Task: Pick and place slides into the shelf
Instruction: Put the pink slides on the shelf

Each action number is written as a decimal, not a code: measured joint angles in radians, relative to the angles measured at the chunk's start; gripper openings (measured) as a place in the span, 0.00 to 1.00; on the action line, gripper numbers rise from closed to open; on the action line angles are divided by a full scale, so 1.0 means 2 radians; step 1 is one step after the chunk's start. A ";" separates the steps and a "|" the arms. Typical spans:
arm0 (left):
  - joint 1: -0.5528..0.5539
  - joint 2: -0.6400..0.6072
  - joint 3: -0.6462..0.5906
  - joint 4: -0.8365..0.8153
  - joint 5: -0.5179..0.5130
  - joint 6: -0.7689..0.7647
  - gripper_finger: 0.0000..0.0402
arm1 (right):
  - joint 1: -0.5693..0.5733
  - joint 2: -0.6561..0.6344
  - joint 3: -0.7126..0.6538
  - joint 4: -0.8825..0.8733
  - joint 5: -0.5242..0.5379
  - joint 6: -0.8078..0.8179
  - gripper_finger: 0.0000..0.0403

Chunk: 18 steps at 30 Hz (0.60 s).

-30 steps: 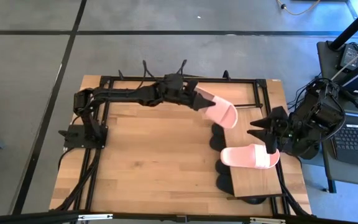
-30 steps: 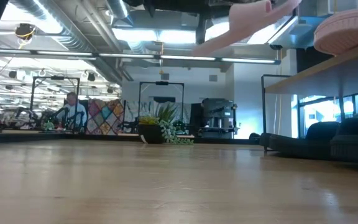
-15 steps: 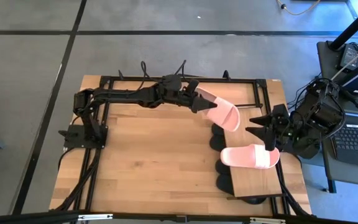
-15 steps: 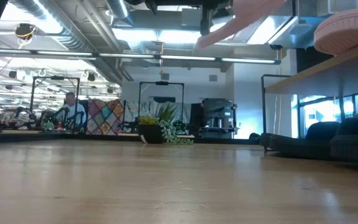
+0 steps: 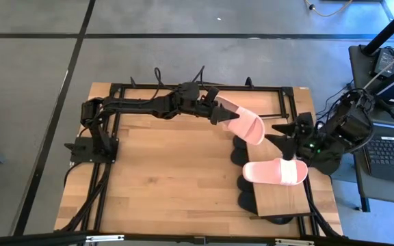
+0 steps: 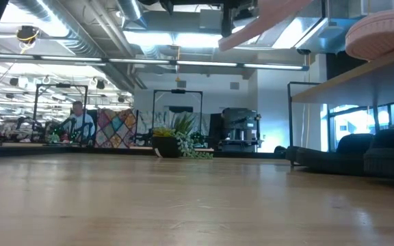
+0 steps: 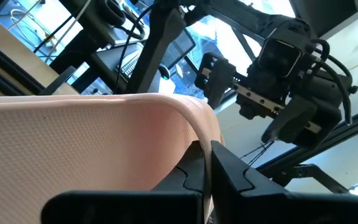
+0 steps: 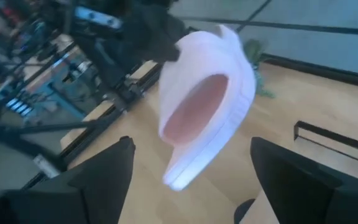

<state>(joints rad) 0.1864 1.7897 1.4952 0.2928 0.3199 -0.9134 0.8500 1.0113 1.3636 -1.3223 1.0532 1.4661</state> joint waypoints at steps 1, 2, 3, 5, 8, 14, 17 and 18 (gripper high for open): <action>0.000 0.000 0.000 0.000 0.000 0.000 0.00 | -0.008 0.004 0.000 0.001 -0.002 0.001 0.79; 0.000 0.000 0.000 0.000 0.000 0.000 0.00 | -0.017 0.007 0.000 0.001 -0.007 0.001 0.79; 0.000 0.000 0.000 0.000 0.000 0.000 0.00 | -0.026 0.010 0.000 0.001 -0.018 0.001 0.79; 0.000 0.000 0.000 0.000 0.000 0.000 0.00 | -0.045 0.015 0.000 0.001 -0.043 -0.001 0.79; 0.000 0.000 0.000 0.000 0.000 0.000 0.00 | -0.067 0.019 0.000 0.001 -0.066 -0.002 0.79; 0.000 0.000 0.000 0.002 0.000 0.003 0.00 | -0.084 0.021 0.000 0.004 -0.077 -0.003 0.79; 0.000 0.000 0.000 0.026 0.000 0.003 0.01 | -0.087 0.022 0.000 0.010 -0.079 -0.003 0.77; 0.000 0.000 0.000 0.034 0.000 0.003 0.01 | -0.087 0.022 0.000 0.012 -0.078 -0.003 0.76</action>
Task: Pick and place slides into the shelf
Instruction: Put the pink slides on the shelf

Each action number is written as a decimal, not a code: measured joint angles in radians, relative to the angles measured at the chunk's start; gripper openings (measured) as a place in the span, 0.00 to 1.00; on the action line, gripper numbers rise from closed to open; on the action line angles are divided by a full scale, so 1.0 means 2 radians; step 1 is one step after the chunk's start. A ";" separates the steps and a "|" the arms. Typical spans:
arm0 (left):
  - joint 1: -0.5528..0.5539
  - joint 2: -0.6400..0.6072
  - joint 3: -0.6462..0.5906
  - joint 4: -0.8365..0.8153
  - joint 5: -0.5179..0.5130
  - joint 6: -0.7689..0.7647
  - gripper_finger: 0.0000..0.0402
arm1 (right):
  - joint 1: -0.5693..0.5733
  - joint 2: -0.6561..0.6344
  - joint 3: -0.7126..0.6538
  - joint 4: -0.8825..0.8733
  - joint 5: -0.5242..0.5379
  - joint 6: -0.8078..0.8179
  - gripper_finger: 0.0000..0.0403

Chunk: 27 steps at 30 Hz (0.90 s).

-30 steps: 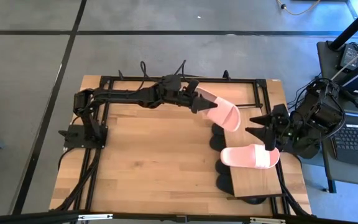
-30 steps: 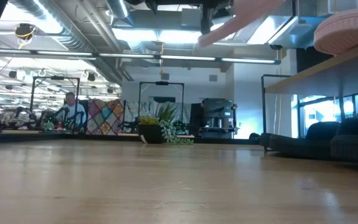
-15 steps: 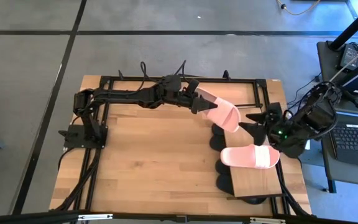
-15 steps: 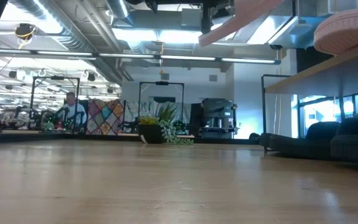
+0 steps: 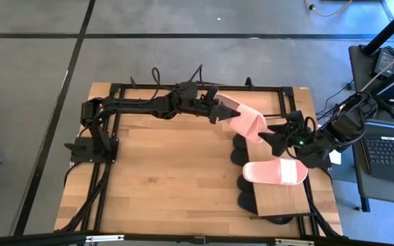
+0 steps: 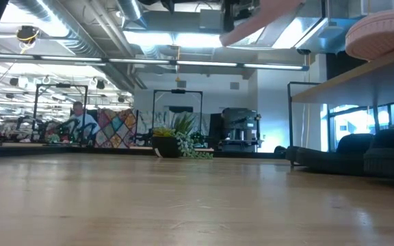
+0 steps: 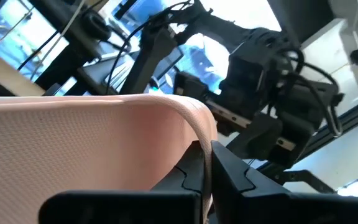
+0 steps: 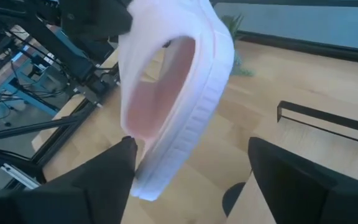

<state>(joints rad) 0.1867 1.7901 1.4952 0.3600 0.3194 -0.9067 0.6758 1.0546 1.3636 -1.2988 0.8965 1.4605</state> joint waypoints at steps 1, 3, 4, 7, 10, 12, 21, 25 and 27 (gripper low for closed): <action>0.000 0.000 0.000 0.004 0.000 0.000 0.01 | -0.001 0.000 0.000 0.003 0.000 0.000 0.74; 0.000 0.000 0.000 0.004 0.000 0.000 0.01 | -0.005 0.000 0.000 0.010 0.000 -0.001 0.71; 0.000 0.000 0.000 0.005 0.000 0.000 0.00 | -0.007 0.000 0.000 0.014 0.000 -0.003 0.69; 0.000 0.000 0.000 0.005 -0.001 0.000 0.01 | -0.011 0.000 0.000 0.021 0.000 -0.016 0.61; 0.000 0.000 0.000 0.005 0.000 0.000 0.01 | -0.017 0.000 0.000 0.031 -0.001 -0.035 0.53; 0.000 0.000 0.000 0.004 0.002 0.000 0.01 | -0.020 0.000 0.000 0.031 -0.001 -0.049 0.47; 0.000 0.000 0.000 0.004 0.001 -0.003 0.08 | -0.030 -0.001 0.000 0.027 -0.022 -0.081 0.15; 0.000 0.000 0.000 0.007 0.027 0.006 0.13 | -0.029 -0.001 0.000 0.028 -0.029 -0.083 0.11; 0.000 0.000 0.000 0.008 0.034 0.010 0.15 | -0.030 -0.001 0.000 0.029 -0.029 -0.083 0.11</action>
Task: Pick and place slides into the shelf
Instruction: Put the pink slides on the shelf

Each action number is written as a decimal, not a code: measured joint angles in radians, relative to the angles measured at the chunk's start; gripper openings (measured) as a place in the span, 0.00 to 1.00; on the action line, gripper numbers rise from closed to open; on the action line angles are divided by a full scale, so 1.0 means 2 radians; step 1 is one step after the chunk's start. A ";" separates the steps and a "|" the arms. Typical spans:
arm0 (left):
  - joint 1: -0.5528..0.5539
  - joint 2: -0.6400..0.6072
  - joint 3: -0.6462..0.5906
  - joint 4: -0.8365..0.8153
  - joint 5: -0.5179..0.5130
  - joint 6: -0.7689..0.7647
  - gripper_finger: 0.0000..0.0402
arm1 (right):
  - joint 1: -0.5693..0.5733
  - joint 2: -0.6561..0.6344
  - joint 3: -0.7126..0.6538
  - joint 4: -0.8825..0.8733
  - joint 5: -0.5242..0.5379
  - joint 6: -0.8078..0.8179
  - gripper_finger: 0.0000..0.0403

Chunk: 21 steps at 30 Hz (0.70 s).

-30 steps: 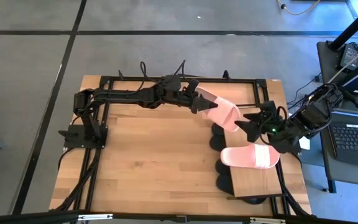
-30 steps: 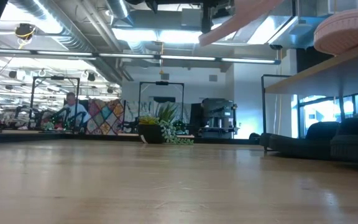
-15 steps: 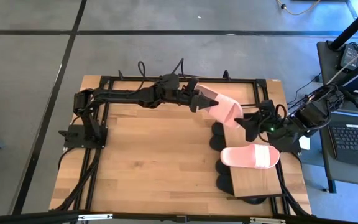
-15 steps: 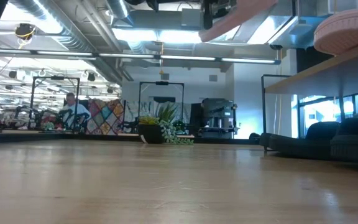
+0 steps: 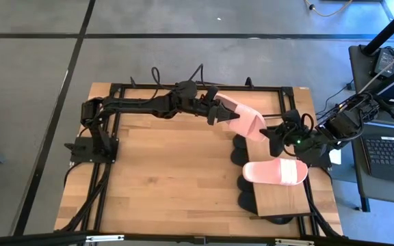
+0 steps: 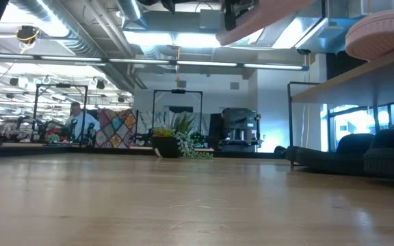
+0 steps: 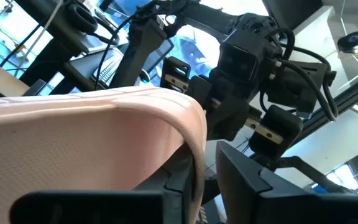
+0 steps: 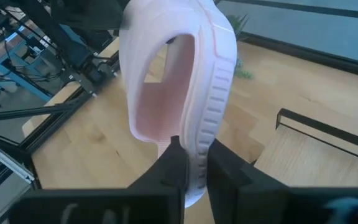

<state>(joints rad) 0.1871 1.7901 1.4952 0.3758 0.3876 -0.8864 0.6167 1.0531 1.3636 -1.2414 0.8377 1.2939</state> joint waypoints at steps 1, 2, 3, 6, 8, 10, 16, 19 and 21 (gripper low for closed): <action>0.000 0.000 0.000 0.000 0.000 0.000 0.16 | 0.000 0.000 0.000 0.001 0.000 0.001 0.11; 0.000 0.000 0.000 0.000 0.001 0.001 0.17 | 0.000 0.000 0.000 0.000 -0.001 0.001 0.11; -0.001 0.000 0.000 0.000 0.002 0.002 0.19 | 0.000 0.000 0.000 0.001 -0.002 0.002 0.11; -0.001 0.000 0.000 0.001 0.008 0.002 0.28 | 0.000 0.000 0.000 0.001 -0.010 0.003 0.11; -0.001 0.000 0.000 0.002 0.019 0.003 0.34 | 0.000 0.000 0.000 0.001 -0.011 0.003 0.11; -0.001 0.000 0.000 0.002 0.034 0.003 0.41 | 0.000 0.000 0.000 0.001 -0.013 0.002 0.11; 0.006 0.000 0.000 -0.004 0.134 -0.012 0.55 | 0.001 -0.005 0.000 0.002 -0.025 0.000 0.10; 0.006 0.000 0.000 -0.031 0.168 -0.010 0.58 | 0.001 -0.013 0.000 0.003 -0.035 -0.007 0.10; 0.005 -0.001 0.000 -0.061 0.188 -0.007 0.58 | 0.001 -0.019 0.000 0.002 -0.047 -0.008 0.10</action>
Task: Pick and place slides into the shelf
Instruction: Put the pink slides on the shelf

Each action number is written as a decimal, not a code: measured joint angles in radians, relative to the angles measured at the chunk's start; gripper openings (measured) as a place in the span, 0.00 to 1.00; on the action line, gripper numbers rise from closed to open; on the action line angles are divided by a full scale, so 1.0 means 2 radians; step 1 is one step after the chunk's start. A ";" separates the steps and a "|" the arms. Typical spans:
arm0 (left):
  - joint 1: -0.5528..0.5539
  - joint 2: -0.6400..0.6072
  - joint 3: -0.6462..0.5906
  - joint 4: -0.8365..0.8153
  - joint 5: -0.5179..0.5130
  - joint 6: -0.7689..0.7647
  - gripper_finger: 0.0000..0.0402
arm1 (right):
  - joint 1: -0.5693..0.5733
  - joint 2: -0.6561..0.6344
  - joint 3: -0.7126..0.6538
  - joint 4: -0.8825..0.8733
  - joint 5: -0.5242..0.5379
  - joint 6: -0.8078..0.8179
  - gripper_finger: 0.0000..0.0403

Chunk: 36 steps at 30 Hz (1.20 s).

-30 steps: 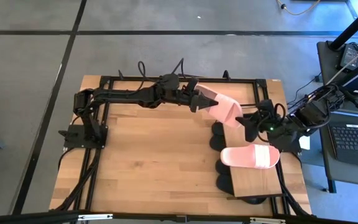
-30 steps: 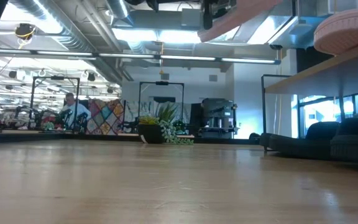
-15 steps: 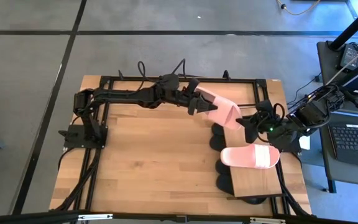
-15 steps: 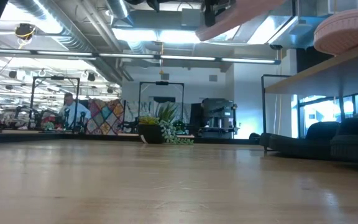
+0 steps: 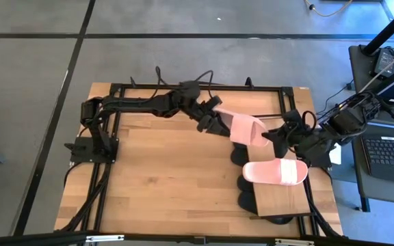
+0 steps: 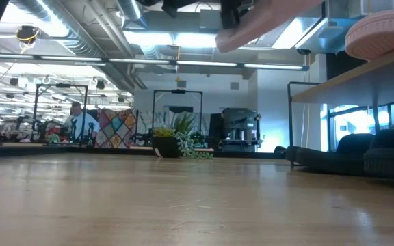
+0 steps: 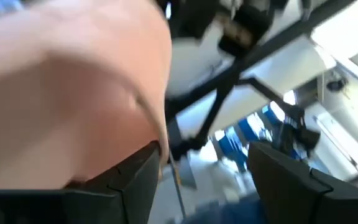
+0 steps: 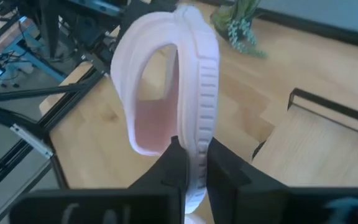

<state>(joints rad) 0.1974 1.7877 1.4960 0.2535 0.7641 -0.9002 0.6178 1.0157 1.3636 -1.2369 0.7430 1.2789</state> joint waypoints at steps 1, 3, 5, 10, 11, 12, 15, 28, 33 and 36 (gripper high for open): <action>0.001 0.000 0.000 -0.014 0.010 0.007 0.58 | 0.000 -0.004 0.000 -0.001 -0.009 0.000 0.10; 0.002 -0.001 0.000 -0.041 0.020 0.022 0.58 | 0.000 -0.011 0.000 -0.004 -0.028 0.000 0.10; 0.004 -0.001 0.000 -0.062 0.020 0.035 0.57 | 0.000 -0.016 0.000 -0.004 -0.055 0.001 0.10; 0.013 -0.001 0.000 -0.077 0.021 0.061 0.57 | 0.000 -0.029 0.000 -0.009 -0.126 0.008 0.10; 0.014 -0.001 0.000 -0.078 0.029 0.063 0.57 | 0.001 -0.031 0.000 -0.011 -0.136 0.009 0.10; 0.014 -0.001 0.000 -0.079 0.039 0.063 0.57 | 0.000 -0.034 0.000 -0.013 -0.142 0.010 0.10; 0.014 -0.001 0.000 -0.091 0.074 0.063 0.57 | 0.000 -0.045 0.000 -0.019 -0.148 0.011 0.10; -0.001 -0.039 0.000 -0.376 -0.065 0.239 0.57 | 0.000 -0.122 0.000 -0.048 -0.172 0.039 0.10; -0.043 -0.083 0.000 -0.405 -0.231 0.291 0.57 | 0.000 -0.154 0.000 -0.047 -0.173 0.039 0.10; -0.077 -0.102 0.000 -0.394 -0.300 0.298 0.57 | 0.000 -0.166 0.000 -0.057 -0.185 0.039 0.10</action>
<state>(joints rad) 0.0425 1.5840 1.4956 -0.5350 0.1651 -0.3038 0.6174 0.6839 1.3636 -1.3512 0.3731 1.3560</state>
